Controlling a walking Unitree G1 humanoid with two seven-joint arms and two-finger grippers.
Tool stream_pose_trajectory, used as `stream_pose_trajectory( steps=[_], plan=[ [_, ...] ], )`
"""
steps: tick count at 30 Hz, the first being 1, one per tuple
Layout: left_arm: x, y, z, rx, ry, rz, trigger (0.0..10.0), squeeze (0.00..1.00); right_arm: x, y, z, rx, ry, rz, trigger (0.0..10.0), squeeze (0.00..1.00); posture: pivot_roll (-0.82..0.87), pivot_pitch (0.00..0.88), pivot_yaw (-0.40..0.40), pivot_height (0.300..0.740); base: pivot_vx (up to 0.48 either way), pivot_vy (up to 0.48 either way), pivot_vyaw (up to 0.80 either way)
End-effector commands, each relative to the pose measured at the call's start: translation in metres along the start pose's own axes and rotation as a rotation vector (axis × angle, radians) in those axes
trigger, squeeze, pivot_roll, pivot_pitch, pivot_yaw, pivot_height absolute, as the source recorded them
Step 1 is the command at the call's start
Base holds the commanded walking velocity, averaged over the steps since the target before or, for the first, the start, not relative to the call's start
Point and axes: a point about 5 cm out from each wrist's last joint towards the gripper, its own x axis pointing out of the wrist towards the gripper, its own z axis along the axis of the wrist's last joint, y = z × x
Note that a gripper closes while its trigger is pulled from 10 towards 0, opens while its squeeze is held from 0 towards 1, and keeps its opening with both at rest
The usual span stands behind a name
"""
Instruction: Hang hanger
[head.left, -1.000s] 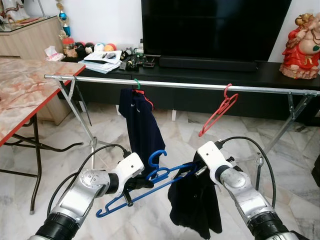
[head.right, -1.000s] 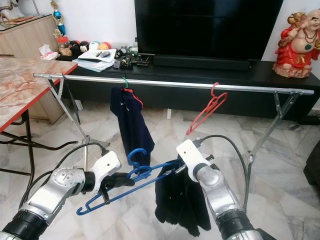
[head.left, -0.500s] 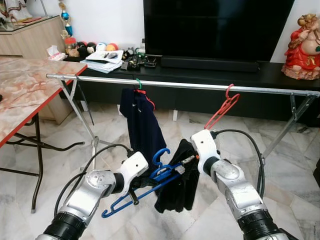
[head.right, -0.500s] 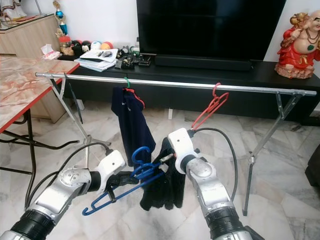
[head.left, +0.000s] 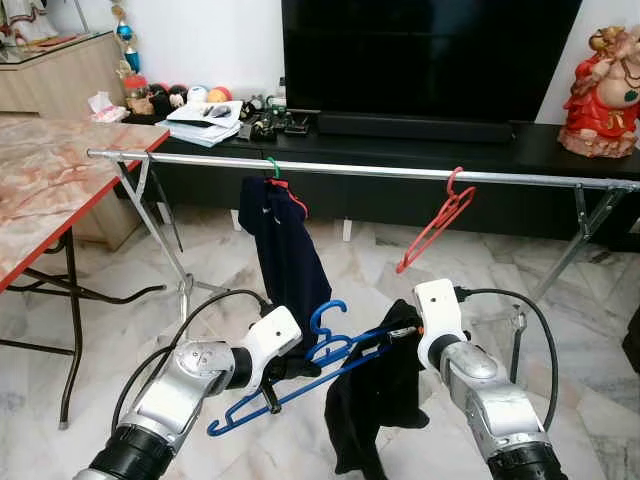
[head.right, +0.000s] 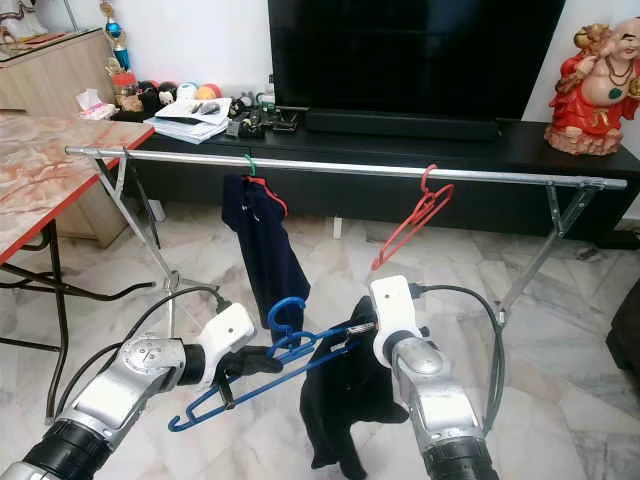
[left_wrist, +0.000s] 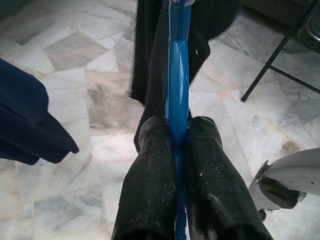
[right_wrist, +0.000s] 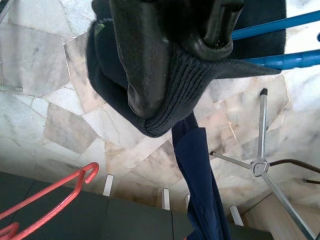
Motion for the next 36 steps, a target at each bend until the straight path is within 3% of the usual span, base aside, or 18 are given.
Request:
stream_pose_trajectory(
  steps=[1,30,31,33,34,36],
  plan=[
    [-0.005,0.006,0.001,0.009,0.001,0.04,10.0,0.0,0.001,0.003,0.013,0.021,-0.045,0.01,10.0,0.0,0.11,0.005,0.01,0.74,0.0,0.0,0.0],
    [-0.005,0.006,0.001,0.009,0.001,0.04,10.0,0.0,0.001,0.003,0.013,0.021,-0.045,0.01,10.0,0.0,0.11,0.005,0.01,0.74,0.0,0.0,0.0],
    [-0.005,0.007,0.001,0.011,0.0,0.048,10.0,0.0,0.001,0.005,0.014,0.036,-0.047,0.018,10.0,0.0,0.11,0.005,0.01,0.74,0.0,0.0,0.0],
    [0.006,0.005,0.005,0.007,-0.006,0.062,10.0,0.0,-0.016,0.033,0.025,0.075,-0.093,0.131,10.0,0.0,0.1,0.001,0.006,0.74,0.0,0.0,0.0],
    [0.009,0.005,0.006,0.003,-0.006,0.065,10.0,0.0,-0.021,0.04,0.026,0.092,-0.1,0.159,10.0,0.0,0.1,0.001,0.004,0.74,0.0,0.0,0.0],
    [0.01,0.005,0.005,-0.004,0.006,0.067,10.0,0.0,-0.021,0.041,0.025,0.098,-0.097,0.166,10.0,0.0,0.1,0.002,0.005,0.74,0.0,0.0,0.0]
  ],
)
